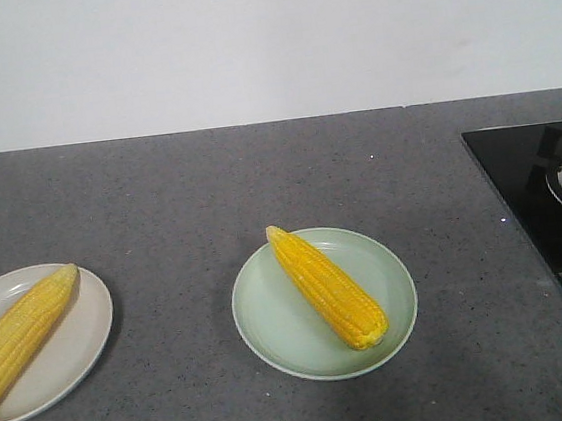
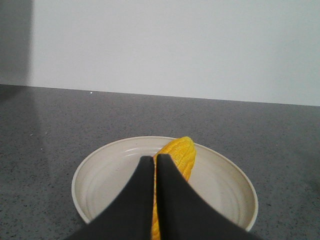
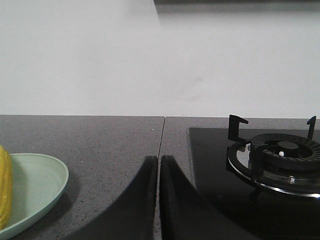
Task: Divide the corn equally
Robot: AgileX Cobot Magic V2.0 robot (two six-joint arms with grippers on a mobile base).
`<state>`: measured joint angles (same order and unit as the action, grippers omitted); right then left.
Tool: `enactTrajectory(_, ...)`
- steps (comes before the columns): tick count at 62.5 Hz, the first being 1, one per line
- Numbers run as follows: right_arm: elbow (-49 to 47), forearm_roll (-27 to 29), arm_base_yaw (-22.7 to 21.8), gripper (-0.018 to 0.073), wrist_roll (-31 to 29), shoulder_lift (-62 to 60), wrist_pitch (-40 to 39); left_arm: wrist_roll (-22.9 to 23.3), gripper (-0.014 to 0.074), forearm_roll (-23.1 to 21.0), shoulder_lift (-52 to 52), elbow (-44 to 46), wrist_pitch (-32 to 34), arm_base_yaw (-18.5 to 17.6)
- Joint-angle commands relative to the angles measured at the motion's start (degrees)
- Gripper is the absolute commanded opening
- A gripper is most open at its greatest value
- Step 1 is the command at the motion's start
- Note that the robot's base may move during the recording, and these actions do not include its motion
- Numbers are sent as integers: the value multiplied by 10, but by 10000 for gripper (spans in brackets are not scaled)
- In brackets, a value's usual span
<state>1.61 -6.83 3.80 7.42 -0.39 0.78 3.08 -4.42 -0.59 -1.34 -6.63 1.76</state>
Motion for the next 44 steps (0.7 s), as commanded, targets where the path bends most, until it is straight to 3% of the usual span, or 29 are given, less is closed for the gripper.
enactTrajectory(1,6,-2,-4,-5,1,6,-47,0,-6,-5,-9,-7,38,1)
enactTrajectory(44,6,-2,-4,-5,0,6,-47,0,-6,-5,-9,-7,38,1)
